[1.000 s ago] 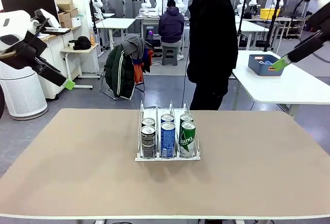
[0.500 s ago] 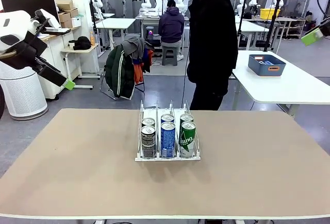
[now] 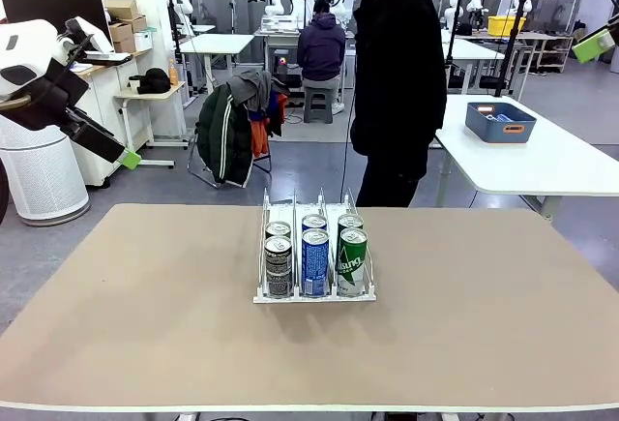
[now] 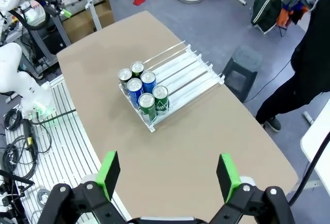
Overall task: Fill the beverage cans into the dispenser.
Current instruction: Pick up the Sprite handed by the human.
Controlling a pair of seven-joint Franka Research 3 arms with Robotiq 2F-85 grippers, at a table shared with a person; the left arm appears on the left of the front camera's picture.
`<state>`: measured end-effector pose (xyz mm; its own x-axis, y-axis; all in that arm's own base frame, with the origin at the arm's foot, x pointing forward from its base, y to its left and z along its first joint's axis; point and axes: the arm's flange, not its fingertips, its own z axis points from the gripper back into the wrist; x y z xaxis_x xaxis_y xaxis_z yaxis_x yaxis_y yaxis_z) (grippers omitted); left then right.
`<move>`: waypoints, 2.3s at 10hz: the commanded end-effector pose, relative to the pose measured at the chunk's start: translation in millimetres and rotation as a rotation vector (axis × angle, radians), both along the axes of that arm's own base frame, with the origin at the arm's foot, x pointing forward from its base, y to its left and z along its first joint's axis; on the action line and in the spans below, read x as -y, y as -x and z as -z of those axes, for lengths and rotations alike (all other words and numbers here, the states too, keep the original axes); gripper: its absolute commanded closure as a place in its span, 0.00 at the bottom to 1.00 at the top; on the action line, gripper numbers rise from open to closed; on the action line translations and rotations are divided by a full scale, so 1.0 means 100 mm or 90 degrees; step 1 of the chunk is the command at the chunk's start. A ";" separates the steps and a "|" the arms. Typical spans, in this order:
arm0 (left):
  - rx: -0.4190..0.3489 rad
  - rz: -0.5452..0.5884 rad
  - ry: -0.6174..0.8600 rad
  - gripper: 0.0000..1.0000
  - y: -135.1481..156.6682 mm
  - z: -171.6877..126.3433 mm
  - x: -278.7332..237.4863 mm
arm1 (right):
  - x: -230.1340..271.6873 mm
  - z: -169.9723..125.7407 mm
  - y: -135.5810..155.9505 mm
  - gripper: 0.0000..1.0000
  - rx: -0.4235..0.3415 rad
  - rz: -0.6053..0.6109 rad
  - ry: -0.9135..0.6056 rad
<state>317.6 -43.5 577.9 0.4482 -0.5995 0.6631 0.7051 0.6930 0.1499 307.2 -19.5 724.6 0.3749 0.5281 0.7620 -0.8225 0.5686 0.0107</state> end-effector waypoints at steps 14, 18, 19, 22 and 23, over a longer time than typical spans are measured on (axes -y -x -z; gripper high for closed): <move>-0.007 0.001 0.004 0.00 0.00 0.01 0.01 | -0.34 -0.48 -0.05 0.00 0.002 0.048 0.083; -0.007 0.001 0.004 0.00 0.00 0.01 0.01 | -0.30 -0.45 -0.13 0.00 -0.012 0.043 0.084; -0.007 0.001 0.004 0.00 0.00 0.01 0.01 | -0.26 -0.44 -0.15 0.00 -0.013 0.038 0.087; -0.007 0.001 0.004 0.00 0.00 0.01 0.01 | -0.33 -0.46 -0.15 0.00 0.004 0.035 0.082; -0.007 0.001 0.004 0.00 0.00 0.01 0.01 | -0.33 -0.46 -0.15 0.00 0.004 0.035 0.082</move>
